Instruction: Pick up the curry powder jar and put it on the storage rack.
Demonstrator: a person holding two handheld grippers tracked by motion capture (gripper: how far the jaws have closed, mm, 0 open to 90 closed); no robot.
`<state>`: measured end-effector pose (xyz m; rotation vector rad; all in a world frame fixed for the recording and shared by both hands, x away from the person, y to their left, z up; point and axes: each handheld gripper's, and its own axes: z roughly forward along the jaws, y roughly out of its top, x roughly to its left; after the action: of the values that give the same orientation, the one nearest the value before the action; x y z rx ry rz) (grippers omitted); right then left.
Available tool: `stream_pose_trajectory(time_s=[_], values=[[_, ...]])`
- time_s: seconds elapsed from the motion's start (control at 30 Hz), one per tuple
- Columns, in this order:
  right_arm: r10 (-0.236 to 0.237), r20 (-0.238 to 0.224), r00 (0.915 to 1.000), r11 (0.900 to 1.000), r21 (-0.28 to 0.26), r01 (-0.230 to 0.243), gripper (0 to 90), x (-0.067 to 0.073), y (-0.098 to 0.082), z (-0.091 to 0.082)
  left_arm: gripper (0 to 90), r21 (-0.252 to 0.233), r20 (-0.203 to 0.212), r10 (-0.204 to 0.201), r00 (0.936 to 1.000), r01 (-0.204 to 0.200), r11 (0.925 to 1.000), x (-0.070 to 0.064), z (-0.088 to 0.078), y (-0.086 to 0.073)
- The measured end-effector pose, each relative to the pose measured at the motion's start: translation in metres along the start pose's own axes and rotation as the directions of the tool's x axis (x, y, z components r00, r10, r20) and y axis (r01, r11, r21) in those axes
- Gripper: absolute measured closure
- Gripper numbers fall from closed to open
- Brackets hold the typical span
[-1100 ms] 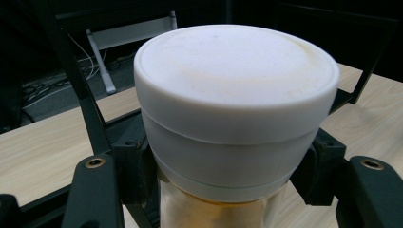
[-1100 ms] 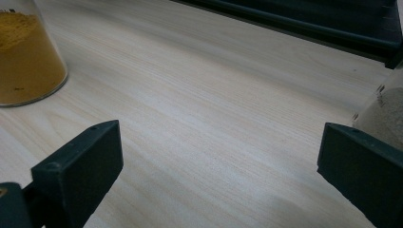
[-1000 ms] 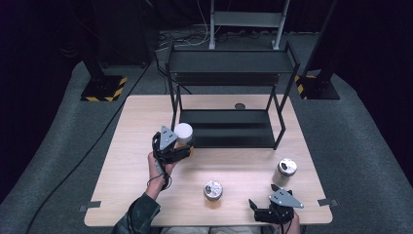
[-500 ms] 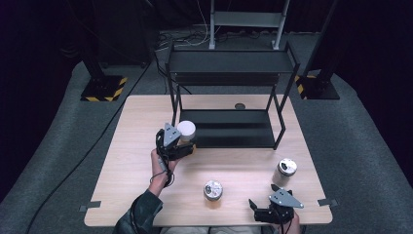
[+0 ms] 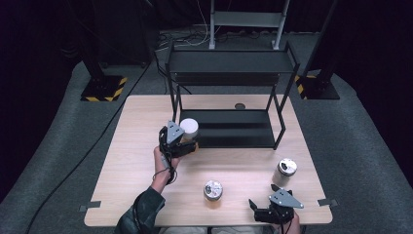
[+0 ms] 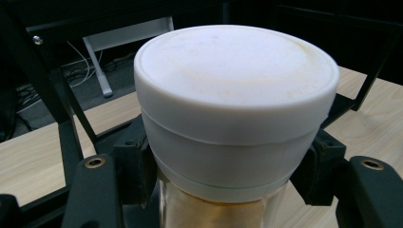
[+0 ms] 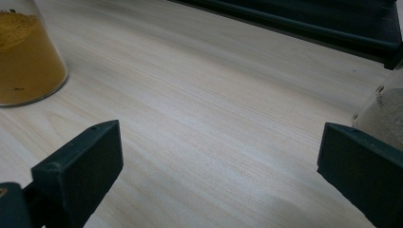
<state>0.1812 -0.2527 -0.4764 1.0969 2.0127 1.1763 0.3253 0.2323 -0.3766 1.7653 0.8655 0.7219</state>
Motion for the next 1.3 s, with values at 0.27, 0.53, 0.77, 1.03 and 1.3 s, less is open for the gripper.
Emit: stream_pose_trajectory(time_s=[0.27,0.53,0.77,1.03,1.3], values=[[-0.001,0.003,1.0000,1.000,-0.001,0.001,0.4,0.001,0.000,0.000,34.7,0.001,0.002,0.002,1.0000,-0.003,1.0000,0.000,0.005,0.002],[-0.002,0.003,1.0000,1.000,-0.001,0.002,0.4,0.001,0.000,0.000,34.7,0.005,0.004,0.006,1.0000,-0.006,1.0000,0.000,0.011,0.004],[-0.003,0.003,1.0000,1.000,-0.002,0.003,0.4,0.001,0.000,0.000,34.7,0.001,0.006,0.006,1.0000,-0.006,1.0000,0.000,0.015,0.007],[-0.002,0.003,1.0000,1.000,-0.002,0.002,0.4,0.001,-0.001,0.000,34.7,0.005,0.009,0.004,1.0000,-0.004,1.0000,0.000,0.022,0.008],[-0.002,0.002,1.0000,1.000,-0.004,0.002,0.4,0.001,-0.001,0.000,34.7,0.013,0.008,0.005,1.0000,-0.005,0.9999,0.000,0.029,0.009]])
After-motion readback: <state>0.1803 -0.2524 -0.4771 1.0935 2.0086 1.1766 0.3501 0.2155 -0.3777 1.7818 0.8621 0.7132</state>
